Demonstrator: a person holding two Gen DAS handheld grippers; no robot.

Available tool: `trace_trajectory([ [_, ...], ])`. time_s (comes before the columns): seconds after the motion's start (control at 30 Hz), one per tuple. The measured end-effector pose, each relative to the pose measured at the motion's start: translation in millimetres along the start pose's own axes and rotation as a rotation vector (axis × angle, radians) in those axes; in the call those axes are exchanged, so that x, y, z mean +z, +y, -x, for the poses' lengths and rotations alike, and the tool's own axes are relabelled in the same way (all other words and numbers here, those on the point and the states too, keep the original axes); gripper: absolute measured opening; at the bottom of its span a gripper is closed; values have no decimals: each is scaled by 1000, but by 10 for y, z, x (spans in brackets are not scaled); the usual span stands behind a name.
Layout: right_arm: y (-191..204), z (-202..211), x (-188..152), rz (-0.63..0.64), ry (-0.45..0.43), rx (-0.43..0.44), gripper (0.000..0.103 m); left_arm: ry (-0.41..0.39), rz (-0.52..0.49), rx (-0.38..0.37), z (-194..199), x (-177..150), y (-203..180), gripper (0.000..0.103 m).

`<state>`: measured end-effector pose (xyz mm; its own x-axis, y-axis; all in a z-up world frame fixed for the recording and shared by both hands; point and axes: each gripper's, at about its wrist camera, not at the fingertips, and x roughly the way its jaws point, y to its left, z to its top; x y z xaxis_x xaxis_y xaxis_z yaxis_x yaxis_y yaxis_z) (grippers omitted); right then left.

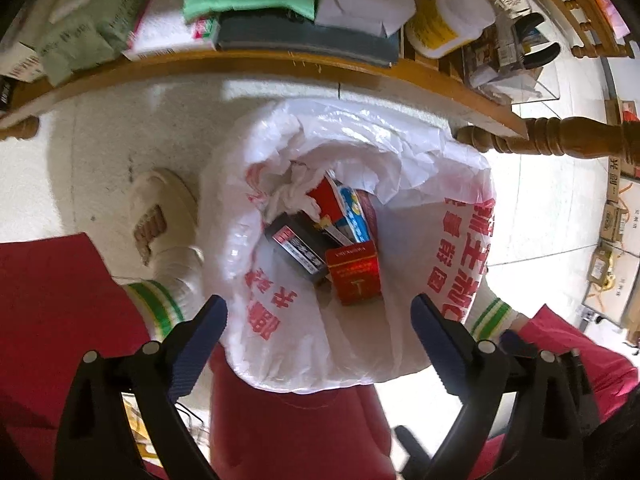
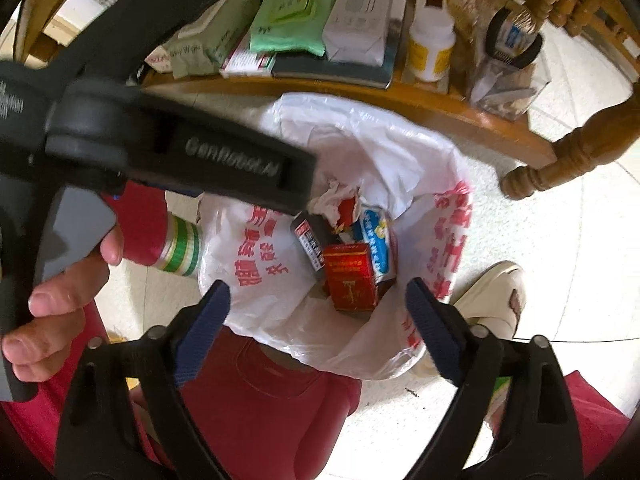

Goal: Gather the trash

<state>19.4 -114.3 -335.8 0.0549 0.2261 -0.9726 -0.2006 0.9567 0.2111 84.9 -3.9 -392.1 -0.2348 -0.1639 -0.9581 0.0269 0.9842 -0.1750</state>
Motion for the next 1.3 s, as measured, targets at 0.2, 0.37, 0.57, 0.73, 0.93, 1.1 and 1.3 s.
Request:
trace_trajectory([
  [0.2,14,233,-63,-27,-47,-90,88,-146,-51,74,334,-158,-15,91],
  [0.37,-31,654,-125,-79,-164,-147,92,-264,-57,96,734,-341,8,91],
  [0.57,14,1313,-262,-138,-379,-193,93,-468,-34,92,1348,-721,36,91],
  [0.73,181,1836,-364,-115,-549,-254,93,-641,-19,117,1931,-1029,-9,91],
  [0.93,503,2701,-575,-81,-808,-303,96,-896,-45,189,2631,-1497,-192,95],
  [1.1,742,3257,-822,-69,-968,-362,96,-1065,-80,210,3103,-1902,-337,95],
  [1.3,910,3684,-1141,-78,-1110,-456,96,-1210,-89,228,3506,-2322,-449,95],
])
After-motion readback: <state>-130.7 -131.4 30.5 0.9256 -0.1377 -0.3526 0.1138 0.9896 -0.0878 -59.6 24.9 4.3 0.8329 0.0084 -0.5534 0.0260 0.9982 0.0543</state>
